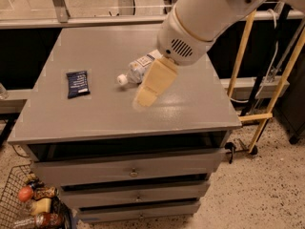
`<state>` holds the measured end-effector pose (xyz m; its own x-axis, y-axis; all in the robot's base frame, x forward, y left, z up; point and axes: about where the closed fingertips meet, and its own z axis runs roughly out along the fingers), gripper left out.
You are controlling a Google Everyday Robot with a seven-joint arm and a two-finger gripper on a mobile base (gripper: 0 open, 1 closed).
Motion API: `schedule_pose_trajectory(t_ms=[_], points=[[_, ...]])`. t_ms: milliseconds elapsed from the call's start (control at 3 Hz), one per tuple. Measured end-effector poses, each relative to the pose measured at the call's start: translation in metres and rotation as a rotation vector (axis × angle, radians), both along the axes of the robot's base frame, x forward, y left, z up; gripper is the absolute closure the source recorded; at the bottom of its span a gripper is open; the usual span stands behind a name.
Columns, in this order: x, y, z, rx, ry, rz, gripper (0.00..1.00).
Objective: Pick rxbar blueberry
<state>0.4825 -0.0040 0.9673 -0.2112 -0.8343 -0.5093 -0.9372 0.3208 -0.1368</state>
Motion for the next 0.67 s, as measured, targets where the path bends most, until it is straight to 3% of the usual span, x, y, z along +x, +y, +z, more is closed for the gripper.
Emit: schedule_pose_trajectory(t_ms=[333, 667], points=[[-0.002, -0.001, 0.0, 0.01, -0.001, -0.012, 0.0], [0.013, 0.025, -0.022, 0.039, 0.04, -0.039, 0.0]])
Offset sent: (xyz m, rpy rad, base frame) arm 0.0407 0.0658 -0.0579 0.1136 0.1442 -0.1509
